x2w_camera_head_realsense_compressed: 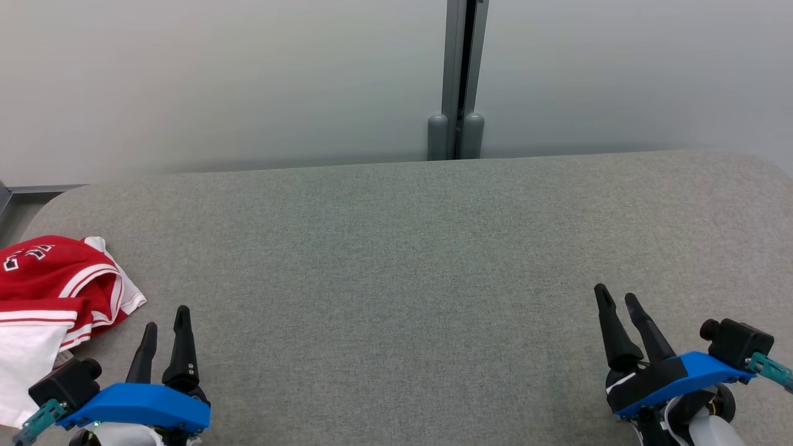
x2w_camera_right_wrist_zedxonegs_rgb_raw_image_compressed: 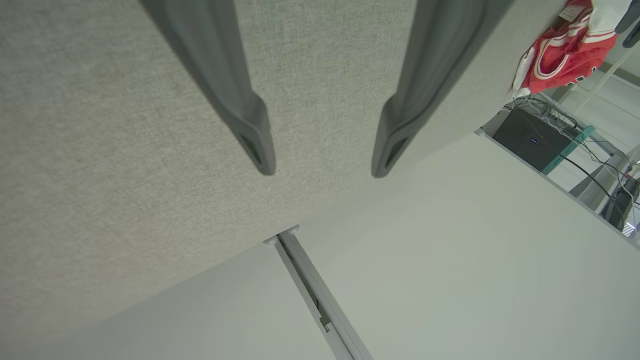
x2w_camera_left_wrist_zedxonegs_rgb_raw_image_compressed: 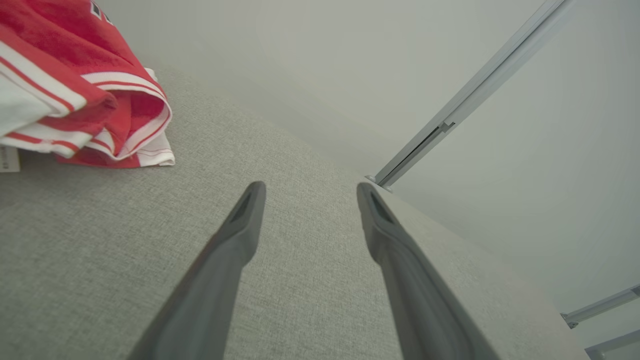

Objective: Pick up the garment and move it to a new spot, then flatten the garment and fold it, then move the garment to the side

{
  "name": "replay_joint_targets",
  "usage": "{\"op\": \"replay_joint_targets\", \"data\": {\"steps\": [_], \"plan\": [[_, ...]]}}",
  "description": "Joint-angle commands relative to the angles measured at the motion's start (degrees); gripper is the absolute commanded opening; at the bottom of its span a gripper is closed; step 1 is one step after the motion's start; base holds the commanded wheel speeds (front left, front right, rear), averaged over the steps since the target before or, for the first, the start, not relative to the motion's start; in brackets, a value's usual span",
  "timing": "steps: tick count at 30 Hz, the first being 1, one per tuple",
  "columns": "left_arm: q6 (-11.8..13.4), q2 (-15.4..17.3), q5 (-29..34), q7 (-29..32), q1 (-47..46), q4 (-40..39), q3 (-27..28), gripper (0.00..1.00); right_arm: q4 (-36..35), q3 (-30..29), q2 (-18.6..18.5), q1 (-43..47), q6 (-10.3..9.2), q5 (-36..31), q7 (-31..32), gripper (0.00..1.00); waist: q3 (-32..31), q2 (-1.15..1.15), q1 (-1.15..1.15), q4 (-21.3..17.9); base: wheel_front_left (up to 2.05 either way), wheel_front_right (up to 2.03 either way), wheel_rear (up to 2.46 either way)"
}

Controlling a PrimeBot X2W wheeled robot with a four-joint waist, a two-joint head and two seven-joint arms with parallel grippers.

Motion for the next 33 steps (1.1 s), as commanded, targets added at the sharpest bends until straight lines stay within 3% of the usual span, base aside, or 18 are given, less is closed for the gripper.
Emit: {"op": "replay_joint_targets", "data": {"steps": [1,20,33], "plan": [[-0.1,0.5,2.0,-0.6,-0.9,-0.2,-0.1,1.00,0.0,0.0,0.0,-1.0,0.11,-2.2,-0.6,1.00,0.0,0.00,0.00,0.0,0.00,0.00,0.00],[-0.1,0.3,14.4,-3.6,-0.3,3.3,-1.3,1.00,2.8,2.0,0.1,-1.1,0.13,-14.9,-3.6,1.00,0.0,0.00,0.00,-0.3,0.00,0.00,0.00],[-0.1,-0.6,22.1,-5.2,0.2,5.1,0.3,1.00,3.2,-0.8,1.9,0.5,0.13,-23.2,-5.3,1.00,-0.3,0.00,0.00,-0.5,0.00,0.00,0.00]]}}
